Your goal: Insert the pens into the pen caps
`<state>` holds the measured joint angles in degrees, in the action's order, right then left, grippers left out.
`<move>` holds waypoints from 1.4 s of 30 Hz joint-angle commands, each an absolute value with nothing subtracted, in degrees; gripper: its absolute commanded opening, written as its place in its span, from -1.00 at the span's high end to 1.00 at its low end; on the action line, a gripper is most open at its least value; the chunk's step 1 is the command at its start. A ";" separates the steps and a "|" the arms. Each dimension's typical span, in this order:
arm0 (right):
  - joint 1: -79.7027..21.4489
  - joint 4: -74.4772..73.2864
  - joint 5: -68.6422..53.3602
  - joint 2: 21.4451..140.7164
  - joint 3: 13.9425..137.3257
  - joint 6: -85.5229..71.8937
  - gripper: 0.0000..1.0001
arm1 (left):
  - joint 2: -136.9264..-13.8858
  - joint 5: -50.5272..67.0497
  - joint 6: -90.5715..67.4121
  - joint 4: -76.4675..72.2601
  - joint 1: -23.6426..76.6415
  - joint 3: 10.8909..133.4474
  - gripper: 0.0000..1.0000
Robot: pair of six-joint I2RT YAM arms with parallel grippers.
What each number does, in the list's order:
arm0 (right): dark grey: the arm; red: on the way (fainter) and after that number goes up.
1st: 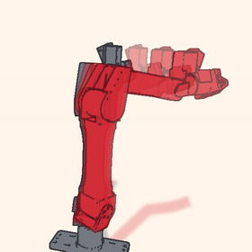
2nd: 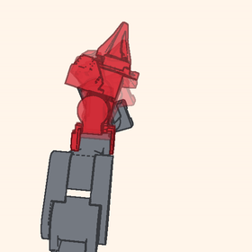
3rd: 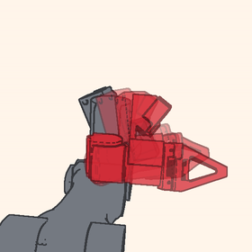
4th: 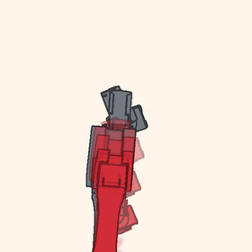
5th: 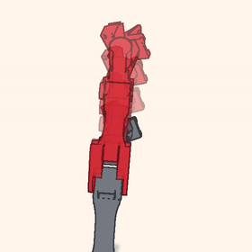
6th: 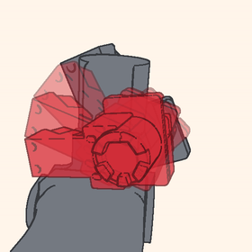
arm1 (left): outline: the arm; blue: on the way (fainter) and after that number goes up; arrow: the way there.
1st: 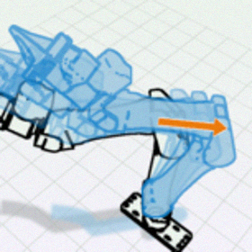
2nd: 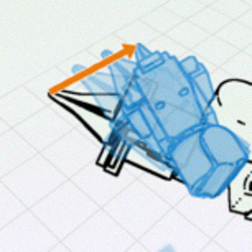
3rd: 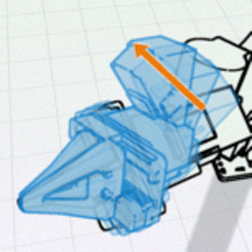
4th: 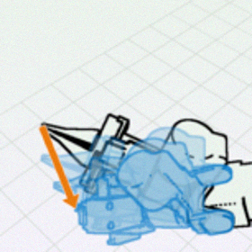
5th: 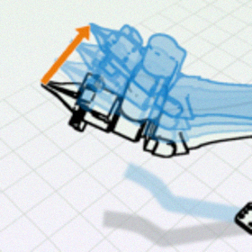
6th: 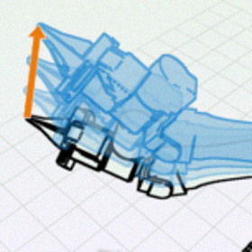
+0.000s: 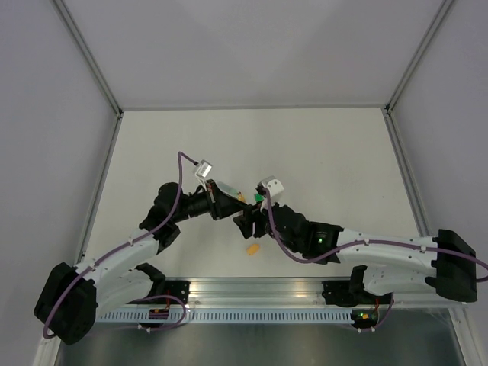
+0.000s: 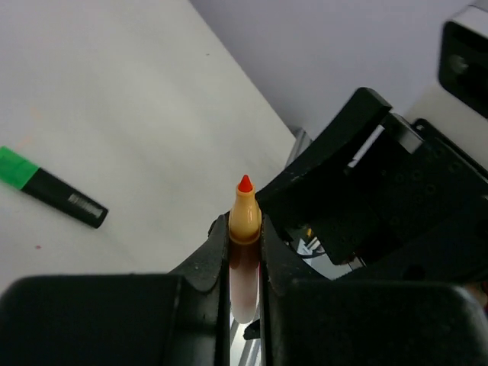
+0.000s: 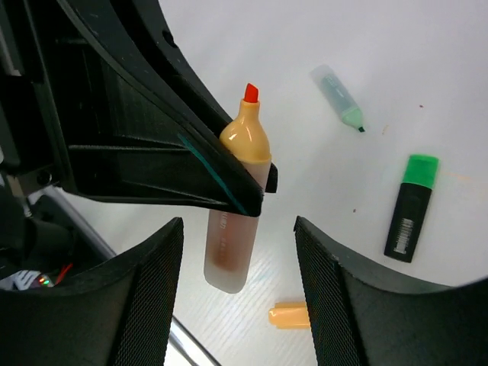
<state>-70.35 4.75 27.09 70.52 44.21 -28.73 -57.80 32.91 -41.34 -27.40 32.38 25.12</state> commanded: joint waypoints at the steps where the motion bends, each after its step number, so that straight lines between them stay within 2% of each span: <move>1: -70.31 12.56 17.68 63.64 40.17 -25.93 -0.32 | -55.55 44.11 -45.52 -40.76 32.52 24.17 0.95; 2: -70.23 13.09 15.75 62.68 39.56 -25.84 -0.27 | -55.37 46.12 -46.31 -44.87 32.52 23.21 0.95; 3: -70.22 13.62 15.04 61.10 38.51 -25.58 -0.14 | -55.46 46.93 -48.23 -47.00 32.43 22.68 0.95; 5: -70.22 15.72 12.84 59.95 36.92 -25.49 -0.04 | -55.55 48.42 -50.00 -52.96 32.43 21.19 0.95; 9: -70.14 19.76 6.08 58.89 35.95 -25.31 0.08 | -57.39 51.59 -55.27 -62.30 32.52 19.95 0.95; 17: -70.14 26.10 0.26 58.89 33.93 -27.33 0.25 | -58.54 53.35 -57.57 -68.03 32.52 18.98 0.95; 19: -70.14 26.54 0.35 58.80 33.40 -27.60 0.40 | -58.19 53.35 -57.39 -68.11 32.43 18.90 0.95; 20: -70.14 26.63 0.70 58.80 33.14 -27.60 0.55 | -58.18 53.35 -57.39 -68.20 32.43 18.90 0.95; 22: -70.14 26.72 0.88 58.80 32.96 -27.77 0.73 | -58.01 53.35 -57.39 -68.20 32.52 18.72 0.95; 23: -70.14 26.89 1.05 58.62 32.61 -27.95 0.95 | -58.09 53.35 -57.39 -68.29 32.43 18.72 0.95; 24: -70.14 27.24 1.23 58.28 32.35 -28.12 1.00 | -58.01 53.35 -57.39 -68.47 32.43 18.63 0.95; 34: -69.96 26.28 3.87 49.05 28.92 -29.88 1.00 | -56.08 50.98 -56.78 -69.26 32.43 16.79 0.95; 39: -70.05 25.05 3.34 48.78 28.91 -30.15 1.00 | -56.43 51.33 -56.51 -68.21 32.43 17.49 0.95; 41: -70.05 25.05 2.55 49.83 29.27 -30.41 1.00 | -56.69 51.24 -56.16 -67.50 32.52 17.67 0.72; 42: -69.96 24.87 2.29 50.36 29.44 -30.41 1.00 | -56.78 51.33 -55.99 -66.72 32.43 18.01 0.69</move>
